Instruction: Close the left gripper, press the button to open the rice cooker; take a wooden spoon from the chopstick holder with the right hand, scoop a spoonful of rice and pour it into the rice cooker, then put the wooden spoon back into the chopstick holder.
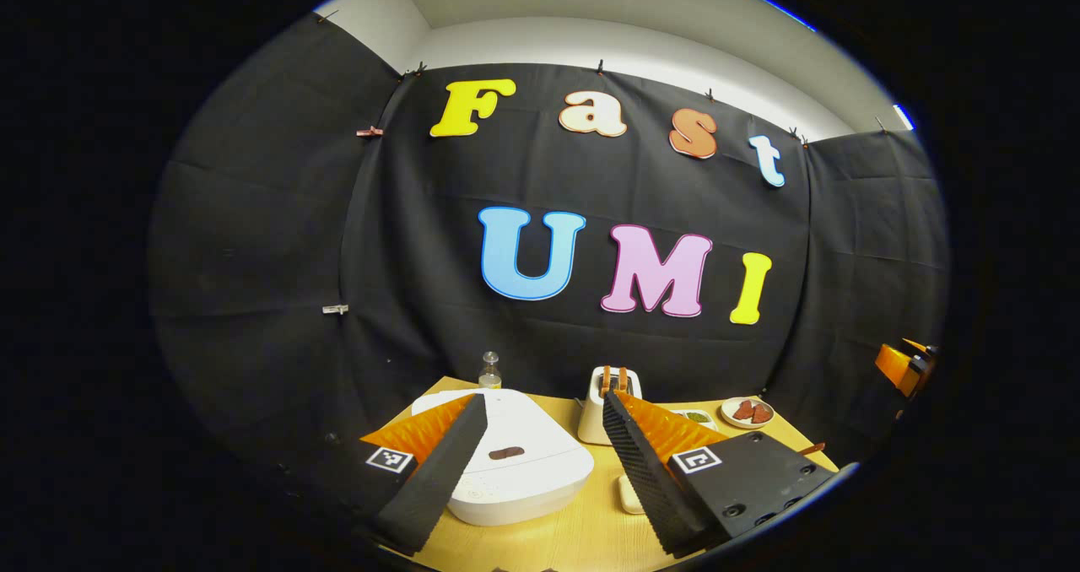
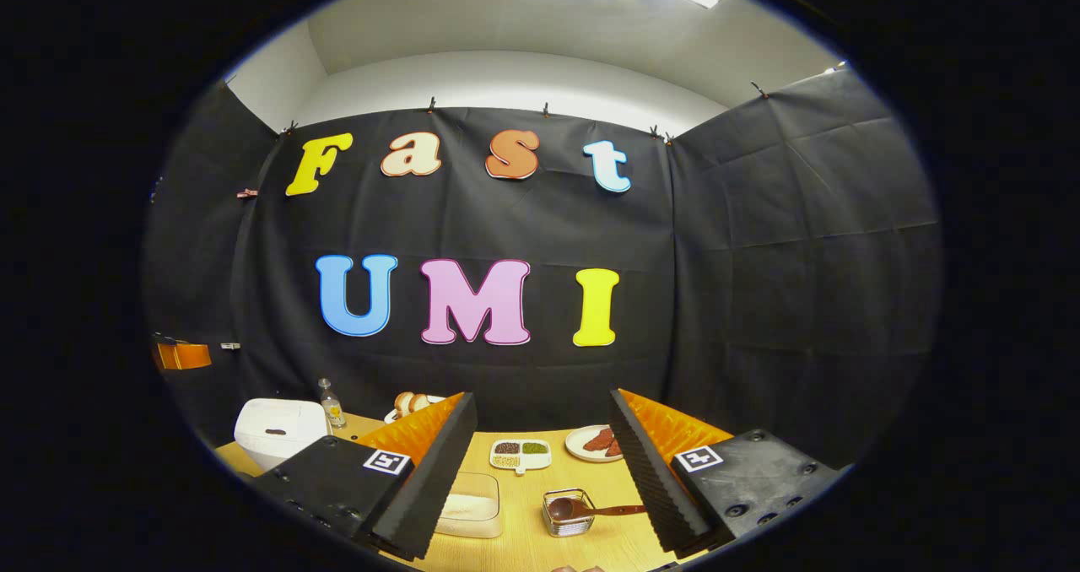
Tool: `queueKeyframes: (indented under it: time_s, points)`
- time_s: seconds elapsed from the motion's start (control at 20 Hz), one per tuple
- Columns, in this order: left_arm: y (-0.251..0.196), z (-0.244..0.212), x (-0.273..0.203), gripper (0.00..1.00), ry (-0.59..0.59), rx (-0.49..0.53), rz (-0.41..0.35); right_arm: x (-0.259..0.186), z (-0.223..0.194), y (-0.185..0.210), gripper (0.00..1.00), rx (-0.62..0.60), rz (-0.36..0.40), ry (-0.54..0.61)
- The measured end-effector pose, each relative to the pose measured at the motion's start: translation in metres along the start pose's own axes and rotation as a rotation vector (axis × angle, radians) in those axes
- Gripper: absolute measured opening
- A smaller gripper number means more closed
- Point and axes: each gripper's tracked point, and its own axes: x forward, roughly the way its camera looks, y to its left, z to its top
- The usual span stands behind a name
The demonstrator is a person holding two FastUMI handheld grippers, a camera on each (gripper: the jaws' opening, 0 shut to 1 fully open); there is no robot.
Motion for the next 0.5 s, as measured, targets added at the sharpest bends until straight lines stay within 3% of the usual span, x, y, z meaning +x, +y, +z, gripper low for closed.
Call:
queueKeyframes:
  time_s: [0.2,0.35,0.4,0.5]
  points:
    - [0.022,-0.007,0.025,0.94,0.059,-0.010,0.100,0.023,-0.010,-0.006,0.98,0.011,0.019,0.018]
    - [0.034,-0.009,0.044,0.82,0.085,-0.021,0.125,0.038,-0.022,-0.016,0.98,0.005,0.020,0.036]
    - [0.040,-0.012,0.052,0.66,0.104,-0.016,0.135,0.043,-0.026,-0.021,0.98,-0.004,0.016,0.039]
    - [0.052,-0.027,0.068,0.47,0.166,-0.001,0.157,0.049,-0.033,-0.028,0.98,-0.015,0.013,0.047]
